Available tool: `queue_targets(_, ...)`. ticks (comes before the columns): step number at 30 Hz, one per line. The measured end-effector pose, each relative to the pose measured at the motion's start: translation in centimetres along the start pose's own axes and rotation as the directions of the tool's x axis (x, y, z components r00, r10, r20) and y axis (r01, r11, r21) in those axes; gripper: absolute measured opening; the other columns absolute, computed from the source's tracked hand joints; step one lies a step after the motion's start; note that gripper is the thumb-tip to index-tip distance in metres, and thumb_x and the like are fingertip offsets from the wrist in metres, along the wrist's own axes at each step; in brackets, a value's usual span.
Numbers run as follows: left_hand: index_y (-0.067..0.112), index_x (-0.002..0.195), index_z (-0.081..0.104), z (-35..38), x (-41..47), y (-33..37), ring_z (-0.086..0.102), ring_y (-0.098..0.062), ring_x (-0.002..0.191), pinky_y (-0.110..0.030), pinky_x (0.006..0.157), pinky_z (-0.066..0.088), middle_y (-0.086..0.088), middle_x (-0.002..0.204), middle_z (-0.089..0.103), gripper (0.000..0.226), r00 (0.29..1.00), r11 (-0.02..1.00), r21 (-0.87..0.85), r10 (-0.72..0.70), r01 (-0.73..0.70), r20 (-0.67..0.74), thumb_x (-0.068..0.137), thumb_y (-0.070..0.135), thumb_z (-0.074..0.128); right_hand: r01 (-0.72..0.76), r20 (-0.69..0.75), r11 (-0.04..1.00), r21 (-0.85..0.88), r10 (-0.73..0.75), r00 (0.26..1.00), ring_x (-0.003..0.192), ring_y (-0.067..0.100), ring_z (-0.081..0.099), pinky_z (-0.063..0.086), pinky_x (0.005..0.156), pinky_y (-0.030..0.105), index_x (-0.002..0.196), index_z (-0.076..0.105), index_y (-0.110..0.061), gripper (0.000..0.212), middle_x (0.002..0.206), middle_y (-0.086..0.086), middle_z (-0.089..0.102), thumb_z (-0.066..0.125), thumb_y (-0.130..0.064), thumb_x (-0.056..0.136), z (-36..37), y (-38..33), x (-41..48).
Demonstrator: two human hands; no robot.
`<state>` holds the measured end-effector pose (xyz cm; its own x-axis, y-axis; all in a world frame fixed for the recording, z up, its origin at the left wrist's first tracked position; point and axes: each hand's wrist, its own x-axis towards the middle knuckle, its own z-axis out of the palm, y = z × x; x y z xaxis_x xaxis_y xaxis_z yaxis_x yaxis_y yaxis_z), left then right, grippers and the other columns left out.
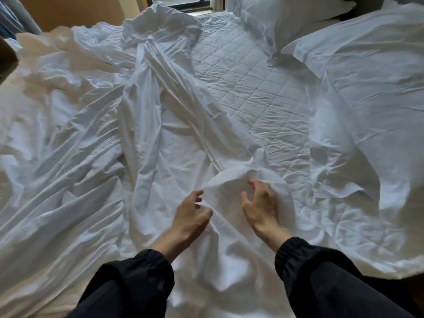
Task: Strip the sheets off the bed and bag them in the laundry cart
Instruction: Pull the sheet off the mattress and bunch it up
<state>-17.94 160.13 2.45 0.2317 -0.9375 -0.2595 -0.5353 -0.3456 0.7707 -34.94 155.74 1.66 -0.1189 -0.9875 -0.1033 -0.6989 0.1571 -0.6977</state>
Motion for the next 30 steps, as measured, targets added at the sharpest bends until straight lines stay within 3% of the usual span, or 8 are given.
queue_targets(4, 0.011, 0.136, 0.046, 2.3, 5.7, 2.5, 0.048, -0.023, 0.122, -0.033, 0.101, 0.038, -0.005, 0.129, 0.052, 0.066, 0.993, 0.970, 0.215, 0.106, -0.113, 0.041, 0.081, 0.042, 0.067, -0.025, -0.077, 0.988, -0.149, 0.013, 0.997, 0.119, 0.028, 0.046, 0.033, 0.101, 0.036, 0.127, 0.054, -0.016, 0.037, 0.125, 0.011, 0.051, 0.051, -0.027, 0.092, -0.5, -0.5, 6.0)
queue_targets(8, 0.022, 0.120, 0.059, 4.9, 11.8, 4.7, 0.058, -0.023, 0.110, -0.032, 0.090, 0.045, 0.001, 0.117, 0.063, 0.063, 0.995, 0.991, 0.126, -0.049, 0.038, 0.082, 0.078, 0.068, 0.056, -0.067, 0.304, 0.996, -0.057, 0.082, 0.949, 0.106, 0.030, 0.058, 0.042, 0.084, 0.033, 0.090, 0.065, -0.020, 0.026, 0.101, 0.009, 0.063, 0.047, -0.038, 0.095, -0.5, 0.4, 11.5)
queue_targets(12, 0.013, 0.096, 0.066, 5.3, 15.6, 5.4, 0.066, -0.019, 0.082, -0.021, 0.065, 0.046, -0.006, 0.094, 0.070, 0.019, 0.937, 0.901, -0.264, -0.311, 0.345, 0.163, 0.092, 0.031, 0.061, -0.085, 0.434, 0.996, -0.013, 0.082, 0.897, 0.112, 0.030, 0.053, 0.044, 0.090, 0.032, 0.121, 0.050, -0.016, 0.052, 0.118, 0.010, 0.053, 0.061, -0.047, 0.081, 0.3, -0.1, 13.7)
queue_targets(17, 0.005, 0.071, 0.066, 1.7, 16.9, 4.2, 0.058, -0.018, 0.052, -0.022, 0.052, 0.044, -0.010, 0.063, 0.061, 0.013, 0.878, 0.806, -0.350, -0.418, 0.477, 0.233, 0.082, 0.003, 0.059, 0.056, 0.587, 0.990, 0.131, -0.123, 0.800, 0.094, 0.021, 0.059, 0.046, 0.077, 0.028, 0.121, 0.048, -0.016, 0.048, 0.102, 0.002, 0.061, 0.062, -0.024, 0.075, 3.6, -4.4, 12.6)
queue_targets(20, 0.007, 0.073, 0.068, -2.3, 16.9, 3.6, 0.060, -0.025, 0.067, -0.025, 0.056, 0.045, -0.007, 0.071, 0.066, 0.025, 0.893, 0.823, -0.410, -0.448, 0.393, -0.044, 0.088, 0.009, 0.047, 0.005, 0.641, 0.965, 0.262, -0.178, 0.747, 0.084, 0.016, 0.059, 0.045, 0.068, 0.022, 0.111, 0.055, -0.022, 0.037, 0.089, -0.005, 0.062, 0.055, -0.015, 0.075, 5.8, -8.0, 11.9)
queue_targets(24, 0.001, 0.084, 0.052, -9.3, 16.2, 1.0, 0.045, -0.024, 0.080, -0.031, 0.068, 0.032, -0.015, 0.086, 0.052, 0.030, 0.526, 0.844, -0.417, -0.536, 0.336, -0.661, 0.099, 0.019, 0.034, 0.120, 0.743, 0.980, 0.158, -0.198, 0.639, 0.081, 0.018, 0.060, 0.049, 0.070, 0.027, 0.091, 0.061, -0.024, 0.016, 0.086, -0.002, 0.064, 0.049, -0.021, 0.081, 9.2, -10.4, 10.4)
queue_targets(26, -0.003, 0.086, 0.057, -10.9, 15.5, -0.9, 0.049, -0.026, 0.072, -0.029, 0.061, 0.037, -0.016, 0.081, 0.056, 0.034, 0.627, 0.849, -0.350, -0.528, 0.395, -0.573, 0.099, 0.024, 0.040, 0.227, 0.764, 0.973, 0.039, -0.175, 0.621, 0.093, 0.025, 0.062, 0.050, 0.082, 0.031, 0.098, 0.061, -0.021, 0.021, 0.099, 0.003, 0.067, 0.046, -0.028, 0.085, 10.8, -10.2, 9.2)
queue_targets(30, 0.009, 0.085, 0.069, -10.2, 14.6, -2.5, 0.068, -0.019, 0.072, -0.021, 0.062, 0.052, -0.006, 0.077, 0.071, 0.039, 0.888, 0.832, -0.336, -0.459, 0.442, 0.034, 0.068, 0.044, 0.077, 0.322, 0.808, 0.944, -0.071, -0.134, 0.574, 0.108, 0.029, 0.058, 0.047, 0.092, 0.037, 0.119, 0.053, -0.018, 0.059, 0.118, 0.007, 0.061, 0.052, -0.063, 0.081, 12.1, -9.8, 7.4)
